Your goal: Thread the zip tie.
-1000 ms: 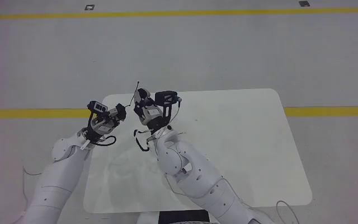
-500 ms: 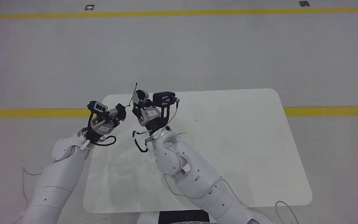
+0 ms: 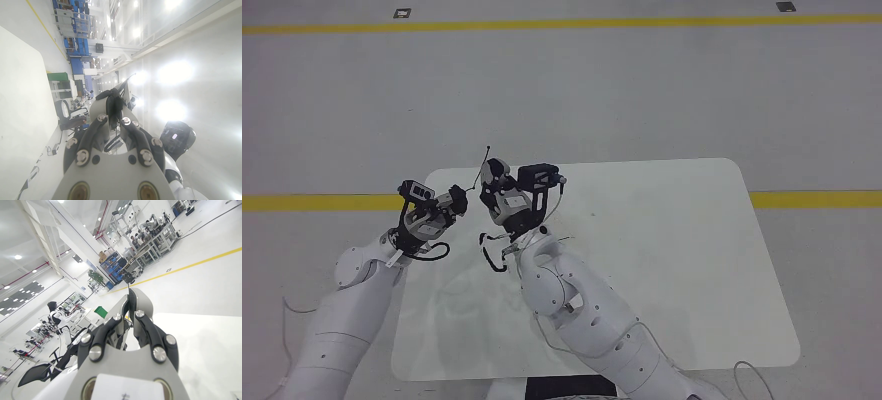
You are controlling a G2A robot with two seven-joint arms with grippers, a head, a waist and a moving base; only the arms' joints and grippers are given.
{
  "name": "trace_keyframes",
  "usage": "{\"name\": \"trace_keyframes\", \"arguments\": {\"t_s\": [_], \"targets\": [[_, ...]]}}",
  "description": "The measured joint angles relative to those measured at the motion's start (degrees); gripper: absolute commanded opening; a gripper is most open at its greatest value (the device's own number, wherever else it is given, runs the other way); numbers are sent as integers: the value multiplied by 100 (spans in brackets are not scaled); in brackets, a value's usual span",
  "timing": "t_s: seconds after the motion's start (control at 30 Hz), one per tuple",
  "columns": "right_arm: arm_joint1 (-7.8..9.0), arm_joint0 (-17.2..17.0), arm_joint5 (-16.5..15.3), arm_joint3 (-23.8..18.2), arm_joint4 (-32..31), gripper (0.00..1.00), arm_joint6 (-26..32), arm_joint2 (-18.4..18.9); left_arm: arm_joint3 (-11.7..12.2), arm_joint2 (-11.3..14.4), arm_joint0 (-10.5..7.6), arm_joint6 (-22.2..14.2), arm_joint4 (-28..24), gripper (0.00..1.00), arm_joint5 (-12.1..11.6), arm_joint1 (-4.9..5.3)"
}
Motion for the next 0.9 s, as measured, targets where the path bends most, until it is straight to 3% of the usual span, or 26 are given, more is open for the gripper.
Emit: {"name": "trace_keyframes", "arguments": {"t_s": [0.9], "targets": [[-75,8,23,156,-80,0,16,41,0,0,0,0,0,0,0,0]]}}
